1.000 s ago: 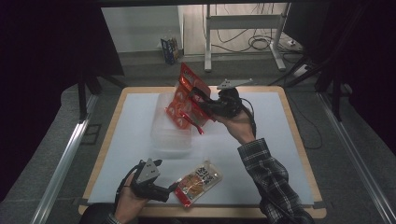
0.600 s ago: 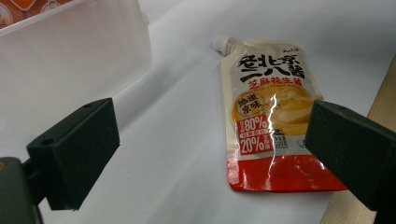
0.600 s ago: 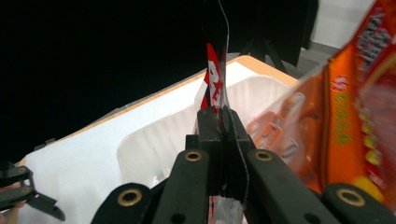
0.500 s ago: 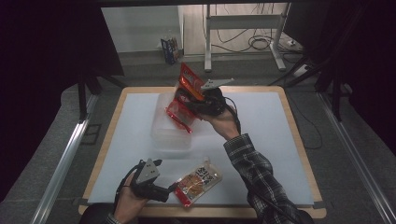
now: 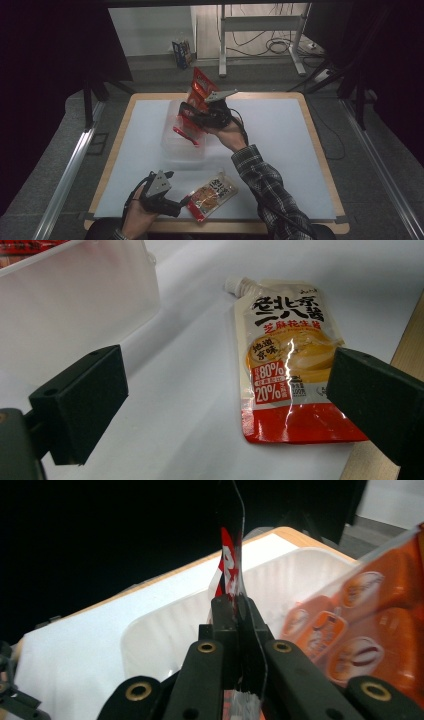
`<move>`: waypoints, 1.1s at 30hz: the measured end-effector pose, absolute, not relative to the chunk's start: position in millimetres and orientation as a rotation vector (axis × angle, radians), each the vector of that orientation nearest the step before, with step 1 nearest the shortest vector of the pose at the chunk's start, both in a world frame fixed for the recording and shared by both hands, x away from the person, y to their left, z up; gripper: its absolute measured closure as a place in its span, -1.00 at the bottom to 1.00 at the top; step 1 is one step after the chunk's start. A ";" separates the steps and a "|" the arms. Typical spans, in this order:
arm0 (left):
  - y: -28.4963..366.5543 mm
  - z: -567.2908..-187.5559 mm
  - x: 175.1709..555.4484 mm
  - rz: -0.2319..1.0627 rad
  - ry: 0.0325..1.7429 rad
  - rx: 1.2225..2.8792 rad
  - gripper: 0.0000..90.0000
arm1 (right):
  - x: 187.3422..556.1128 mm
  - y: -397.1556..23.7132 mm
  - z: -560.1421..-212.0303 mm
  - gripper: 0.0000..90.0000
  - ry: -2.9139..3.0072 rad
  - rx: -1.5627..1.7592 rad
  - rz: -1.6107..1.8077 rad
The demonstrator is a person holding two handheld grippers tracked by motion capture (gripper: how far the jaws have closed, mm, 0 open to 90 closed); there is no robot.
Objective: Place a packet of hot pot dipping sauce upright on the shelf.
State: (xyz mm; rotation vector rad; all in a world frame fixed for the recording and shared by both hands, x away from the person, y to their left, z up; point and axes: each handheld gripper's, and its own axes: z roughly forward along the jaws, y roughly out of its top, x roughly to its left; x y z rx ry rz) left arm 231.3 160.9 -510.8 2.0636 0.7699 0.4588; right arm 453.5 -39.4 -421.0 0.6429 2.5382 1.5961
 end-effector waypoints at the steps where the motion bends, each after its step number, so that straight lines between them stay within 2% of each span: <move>1: 160.8 -510.9 231.3 0.457 0.770 2.064 -0.93 | 452.9 -37.7 -421.4 0.96 2.553 0.631 1.603; 15: 159.7 -511.2 231.1 0.451 0.765 2.072 -0.93 | 448.6 -30.2 -422.9 0.96 2.649 0.563 1.613; 28: 160.0 -511.5 231.5 0.452 0.766 2.077 -0.93 | 447.0 -6.7 -450.7 0.93 2.765 0.560 1.361; 30: 159.9 -511.6 231.4 0.454 0.767 2.079 -0.93 | 444.3 0.0 -449.6 0.77 2.768 0.544 1.314; 32: 159.7 -512.0 231.3 0.457 0.771 2.080 -0.93 | 442.8 1.8 -448.9 0.70 2.759 0.528 1.288; 33: 159.7 -512.2 231.3 0.458 0.772 2.081 -0.92 | 439.8 3.2 -447.0 0.51 2.735 0.498 1.259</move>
